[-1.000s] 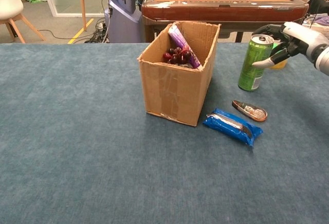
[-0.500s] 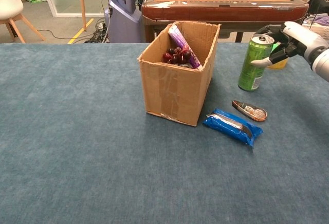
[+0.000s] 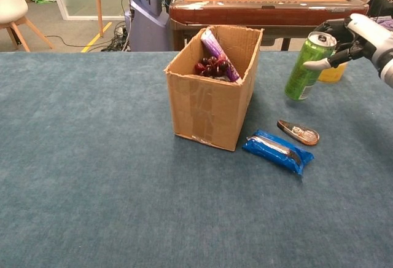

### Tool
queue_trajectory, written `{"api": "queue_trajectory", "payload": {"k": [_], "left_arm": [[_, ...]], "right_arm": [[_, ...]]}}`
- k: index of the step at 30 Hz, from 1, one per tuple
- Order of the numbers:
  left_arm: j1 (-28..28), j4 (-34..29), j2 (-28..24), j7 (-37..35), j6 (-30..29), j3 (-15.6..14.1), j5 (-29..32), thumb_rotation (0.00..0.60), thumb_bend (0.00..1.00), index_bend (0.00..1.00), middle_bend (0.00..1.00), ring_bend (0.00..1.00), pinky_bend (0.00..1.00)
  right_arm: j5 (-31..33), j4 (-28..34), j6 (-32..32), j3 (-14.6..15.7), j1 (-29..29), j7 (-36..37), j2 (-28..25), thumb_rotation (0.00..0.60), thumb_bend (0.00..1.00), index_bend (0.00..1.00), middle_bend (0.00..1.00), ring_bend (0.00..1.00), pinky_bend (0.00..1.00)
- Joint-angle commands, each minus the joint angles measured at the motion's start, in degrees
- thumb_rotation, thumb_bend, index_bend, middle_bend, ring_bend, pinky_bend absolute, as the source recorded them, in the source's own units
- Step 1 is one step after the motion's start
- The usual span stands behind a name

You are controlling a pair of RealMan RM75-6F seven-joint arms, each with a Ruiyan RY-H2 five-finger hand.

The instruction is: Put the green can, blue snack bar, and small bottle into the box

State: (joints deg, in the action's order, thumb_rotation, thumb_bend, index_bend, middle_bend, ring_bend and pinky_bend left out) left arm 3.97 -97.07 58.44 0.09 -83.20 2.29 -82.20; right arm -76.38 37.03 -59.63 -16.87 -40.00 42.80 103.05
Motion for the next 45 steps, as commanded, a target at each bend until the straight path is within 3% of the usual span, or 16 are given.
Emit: {"api": "queue_trajectory", "payload": {"k": [1, 6, 12, 17, 24, 32, 45], "left_arm": [[0.0, 0.0, 0.0, 0.0, 0.1, 0.0, 0.0, 0.6, 0.31, 0.29, 0.32, 0.27, 0.45], [0.0, 0.0, -0.1, 0.0, 0.1, 0.0, 0.0, 0.6, 0.31, 0.29, 0.32, 0.27, 0.45], [0.0, 0.2, 0.3, 1.2, -0.2, 0.1, 0.3, 0.6, 0.31, 0.29, 0.32, 0.27, 0.45], [0.1, 0.2, 0.5, 1.6, 0.3, 0.2, 0.7, 0.6, 0.31, 0.29, 0.32, 0.27, 0.45], [0.2, 0.2, 0.4, 1.1, 0.4, 0.3, 0.8, 0.6, 0.31, 0.29, 0.32, 0.27, 0.45], [0.1, 0.1, 0.1, 0.5, 0.4, 0.3, 0.8, 0.6, 0.31, 0.29, 0.32, 0.27, 0.45], [-0.5, -0.5, -0.9, -1.0, -0.9, 0.5, 0.4, 0.6, 0.31, 0.29, 0.32, 0.27, 0.45]], "right_arm": [[-1.0, 2.1, -2.1, 0.2, 0.2, -1.2, -1.6, 0.6, 0.18, 0.52, 0.53, 0.48, 0.64], [-3.5, 9.0, -8.4, 0.1, 0.6, -7.2, -5.6, 0.6, 0.18, 0.52, 0.53, 0.48, 0.64], [-5.3, 22.8, -13.6, -1.0, 1.3, -15.2, -12.5, 0.6, 0.18, 0.52, 0.53, 0.48, 0.64], [-5.7, 32.9, -15.0, -2.3, 1.1, -21.4, -16.7, 0.6, 0.18, 0.52, 0.54, 0.49, 0.64], [-5.2, 39.9, -15.1, -3.9, -0.1, -26.9, -18.7, 0.6, 0.19, 0.52, 0.54, 0.49, 0.64], [-3.9, 39.2, -12.3, -5.0, -3.8, -30.9, -16.1, 0.6, 0.19, 0.53, 0.54, 0.49, 0.64], [-2.7, 28.1, -7.9, -3.4, -8.6, -31.9, -8.1, 0.6, 0.17, 0.55, 0.53, 0.49, 0.64]]}}
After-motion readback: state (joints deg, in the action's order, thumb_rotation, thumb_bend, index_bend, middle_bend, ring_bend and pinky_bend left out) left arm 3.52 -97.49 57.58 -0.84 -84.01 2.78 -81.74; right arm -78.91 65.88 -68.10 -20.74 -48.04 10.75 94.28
